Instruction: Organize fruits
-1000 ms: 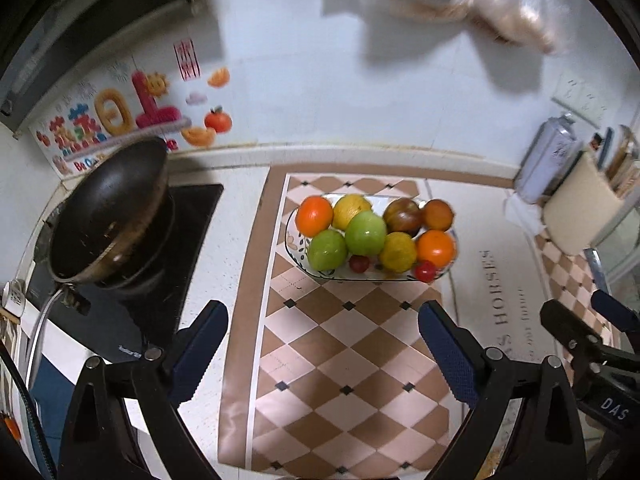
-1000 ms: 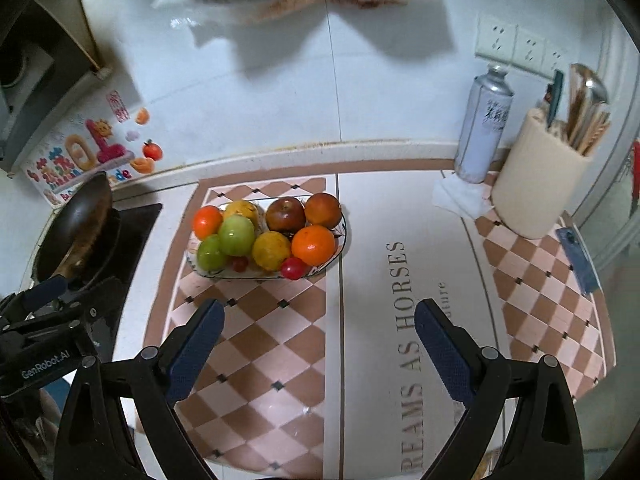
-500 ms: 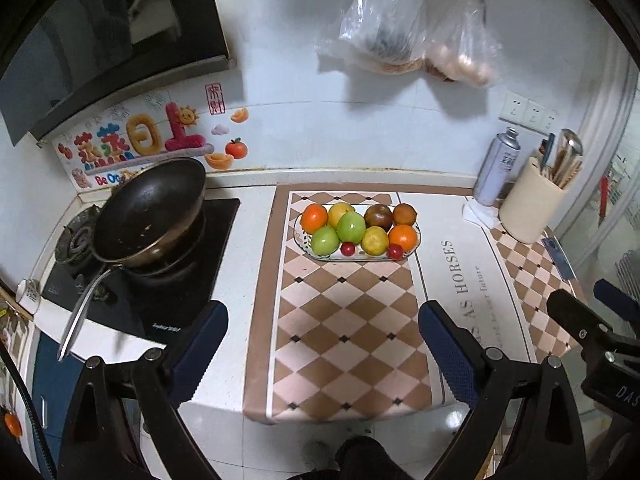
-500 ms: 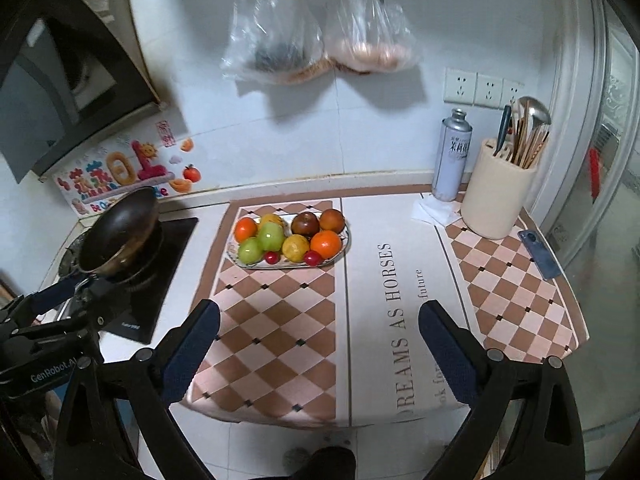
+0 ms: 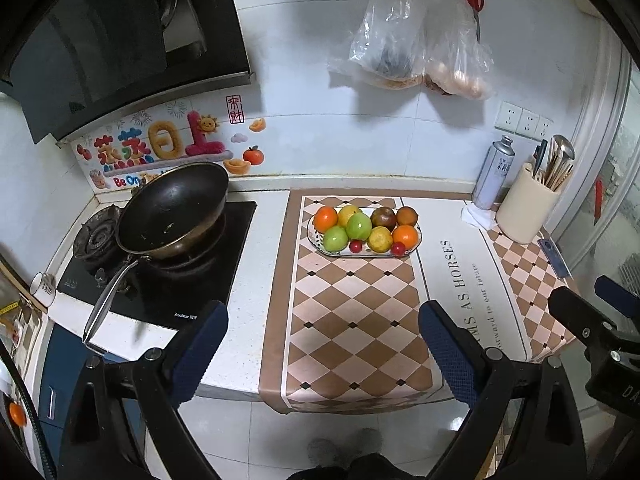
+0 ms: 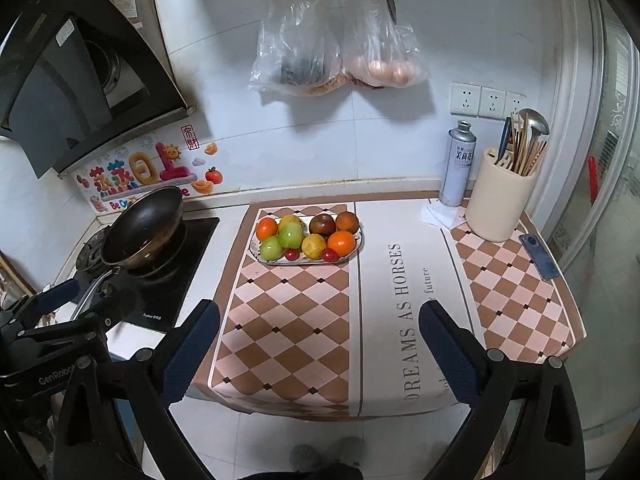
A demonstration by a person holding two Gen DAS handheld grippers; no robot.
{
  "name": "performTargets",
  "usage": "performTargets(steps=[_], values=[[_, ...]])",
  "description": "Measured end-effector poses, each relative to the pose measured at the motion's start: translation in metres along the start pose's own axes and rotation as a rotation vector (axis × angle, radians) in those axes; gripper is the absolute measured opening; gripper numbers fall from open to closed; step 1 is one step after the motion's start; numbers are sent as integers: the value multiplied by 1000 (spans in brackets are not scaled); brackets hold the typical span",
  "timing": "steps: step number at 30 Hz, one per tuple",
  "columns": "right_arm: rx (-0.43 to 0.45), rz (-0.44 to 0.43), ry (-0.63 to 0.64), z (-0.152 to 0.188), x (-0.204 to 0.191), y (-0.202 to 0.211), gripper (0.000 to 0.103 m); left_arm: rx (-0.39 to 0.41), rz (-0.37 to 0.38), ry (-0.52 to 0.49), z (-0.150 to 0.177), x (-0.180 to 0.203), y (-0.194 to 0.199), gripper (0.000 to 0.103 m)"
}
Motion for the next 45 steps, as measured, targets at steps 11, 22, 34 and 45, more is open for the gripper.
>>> performTargets(steps=[11, 22, 34, 45], values=[[6, 8, 15, -45, 19, -43, 102, -9, -13, 26, -28, 15, -25, 97], [-42, 10, 27, -73, 34, -106, 102, -22, -62, 46, -55, 26, -72, 97], [-62, 23, 28, -71, 42, -130, 102, -28, -90, 50, -60, 27, -90, 98], [-62, 40, 35, -73, 49, -136, 102, -22, -95, 51, -63, 28, -98, 103]])
Point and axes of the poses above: each gripper's, at about its wrist camera, not at the fingertips, and y roughly against the way its jaws point, x to its right, z to its underside, the point moved 5 cm from there along -y, roughly the way its jaws point, and after that the axes turned 13 degrees about y, right-handed, at the moved point
